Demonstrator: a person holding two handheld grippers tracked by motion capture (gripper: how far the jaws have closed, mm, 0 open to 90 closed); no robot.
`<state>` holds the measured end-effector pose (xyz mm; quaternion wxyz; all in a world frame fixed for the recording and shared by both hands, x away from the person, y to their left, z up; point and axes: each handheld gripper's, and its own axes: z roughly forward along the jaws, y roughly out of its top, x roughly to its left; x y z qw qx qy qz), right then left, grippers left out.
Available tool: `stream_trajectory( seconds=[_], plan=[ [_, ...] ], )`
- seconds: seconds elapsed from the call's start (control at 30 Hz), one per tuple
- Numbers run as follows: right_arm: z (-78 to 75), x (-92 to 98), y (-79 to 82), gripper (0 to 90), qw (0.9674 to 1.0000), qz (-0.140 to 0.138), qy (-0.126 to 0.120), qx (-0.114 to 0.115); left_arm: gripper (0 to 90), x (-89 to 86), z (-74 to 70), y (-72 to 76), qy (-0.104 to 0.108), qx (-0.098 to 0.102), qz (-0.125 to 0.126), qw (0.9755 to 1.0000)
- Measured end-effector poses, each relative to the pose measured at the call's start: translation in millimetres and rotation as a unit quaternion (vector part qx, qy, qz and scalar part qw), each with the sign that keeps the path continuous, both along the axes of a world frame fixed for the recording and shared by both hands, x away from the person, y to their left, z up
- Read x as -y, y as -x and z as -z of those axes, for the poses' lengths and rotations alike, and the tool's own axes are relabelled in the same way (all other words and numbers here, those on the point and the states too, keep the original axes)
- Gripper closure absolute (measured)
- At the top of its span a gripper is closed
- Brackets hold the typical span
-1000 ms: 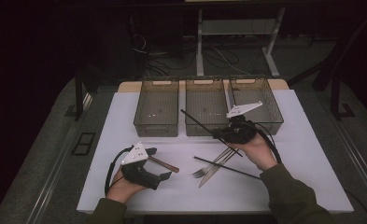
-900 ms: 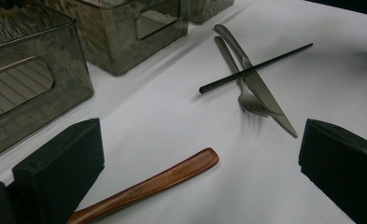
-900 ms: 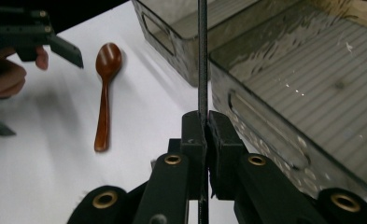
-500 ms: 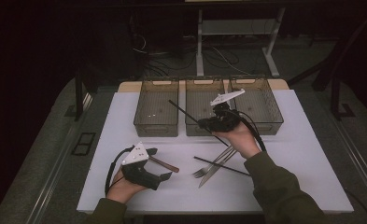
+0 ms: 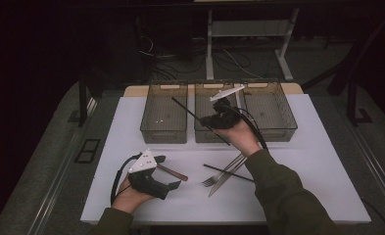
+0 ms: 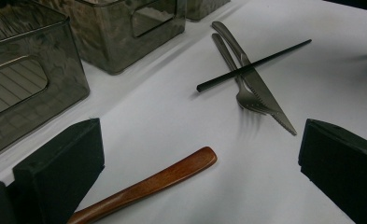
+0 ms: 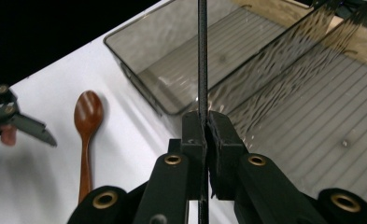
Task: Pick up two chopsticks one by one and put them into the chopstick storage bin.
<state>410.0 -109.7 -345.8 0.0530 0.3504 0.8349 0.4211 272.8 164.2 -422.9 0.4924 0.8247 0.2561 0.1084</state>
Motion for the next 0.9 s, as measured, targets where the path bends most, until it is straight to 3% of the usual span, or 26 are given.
stream_trajectory(
  seconds=[0.53,0.9],
  plan=[
    [-5.3,-46.5,-35.8,84.5,0.9997,0.022,0.008,-0.010,0.0,-0.1,-1.0,0.5,0.004,0.002,0.005,1.0000],
    [3.5,-76.9,-60.1,84.5,0.9982,0.047,0.027,-0.025,0.0,0.4,-1.4,0.8,-0.002,0.005,0.009,0.9999]
  ],
)
